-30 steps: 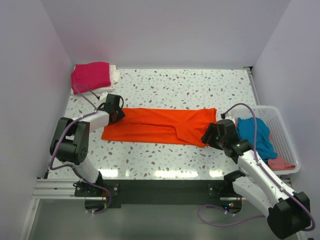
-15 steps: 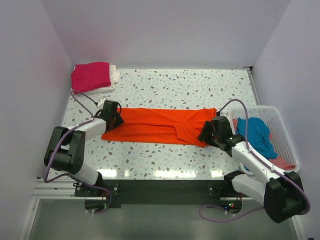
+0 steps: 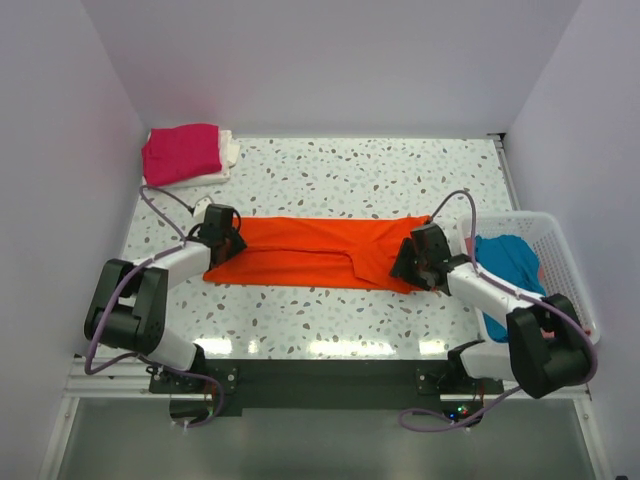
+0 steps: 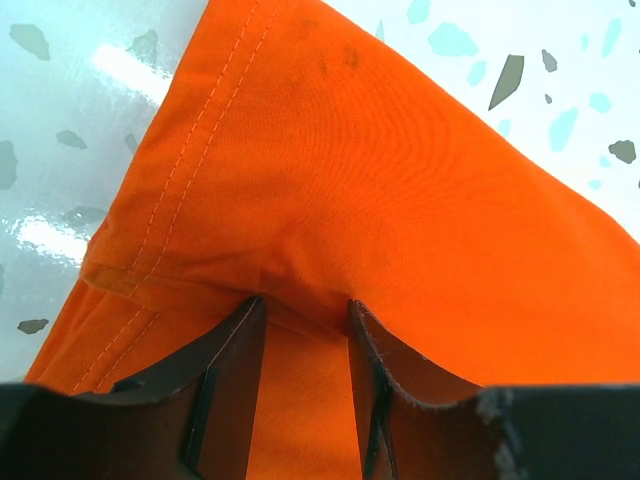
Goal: Fold and stack the t-shirts
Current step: Fold the tshirt
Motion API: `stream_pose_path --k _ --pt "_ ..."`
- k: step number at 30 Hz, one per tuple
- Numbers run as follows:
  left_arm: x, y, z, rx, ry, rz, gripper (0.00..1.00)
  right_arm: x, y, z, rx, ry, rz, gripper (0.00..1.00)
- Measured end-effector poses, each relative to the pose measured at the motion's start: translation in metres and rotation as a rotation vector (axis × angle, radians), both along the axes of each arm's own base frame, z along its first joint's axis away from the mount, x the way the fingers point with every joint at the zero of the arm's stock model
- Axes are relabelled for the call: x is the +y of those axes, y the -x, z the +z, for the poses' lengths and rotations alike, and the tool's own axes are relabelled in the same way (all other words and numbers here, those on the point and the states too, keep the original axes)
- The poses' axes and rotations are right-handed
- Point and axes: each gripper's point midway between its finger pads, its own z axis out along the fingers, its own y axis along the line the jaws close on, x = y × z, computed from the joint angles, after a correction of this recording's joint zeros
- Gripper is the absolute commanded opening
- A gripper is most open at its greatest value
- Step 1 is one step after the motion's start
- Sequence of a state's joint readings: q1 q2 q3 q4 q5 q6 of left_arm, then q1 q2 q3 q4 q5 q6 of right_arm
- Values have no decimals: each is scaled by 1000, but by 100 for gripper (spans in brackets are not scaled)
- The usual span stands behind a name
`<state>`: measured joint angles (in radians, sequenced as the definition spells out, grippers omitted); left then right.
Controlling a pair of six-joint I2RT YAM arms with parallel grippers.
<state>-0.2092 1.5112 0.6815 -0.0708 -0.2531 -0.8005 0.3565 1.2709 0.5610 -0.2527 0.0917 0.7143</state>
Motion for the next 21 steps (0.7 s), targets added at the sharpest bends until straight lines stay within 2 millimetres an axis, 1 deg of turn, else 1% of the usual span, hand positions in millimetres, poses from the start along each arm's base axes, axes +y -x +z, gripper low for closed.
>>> stream_pose_path --k 4,8,10,14,16,18,21 --pt "0 4 -1 -2 4 -5 42 1 -14 -1 1 0 -18 61" --pt "-1 11 -2 -22 17 -14 40 -3 -31 -2 1 0 -47 61" --pt "-2 14 -2 -38 25 -16 39 -3 -44 -2 7 6 -56 61" --pt "-10 20 -3 -72 38 -42 38 2 -87 -2 11 21 -56 61" --pt "-18 23 -3 -85 48 -63 37 6 -113 -1 12 26 -51 61" --pt "-28 28 -2 -101 66 -82 37 14 -144 0 -1 26 -38 61" --pt "-37 39 -2 -119 101 -101 36 24 -183 2 -16 31 -20 61"
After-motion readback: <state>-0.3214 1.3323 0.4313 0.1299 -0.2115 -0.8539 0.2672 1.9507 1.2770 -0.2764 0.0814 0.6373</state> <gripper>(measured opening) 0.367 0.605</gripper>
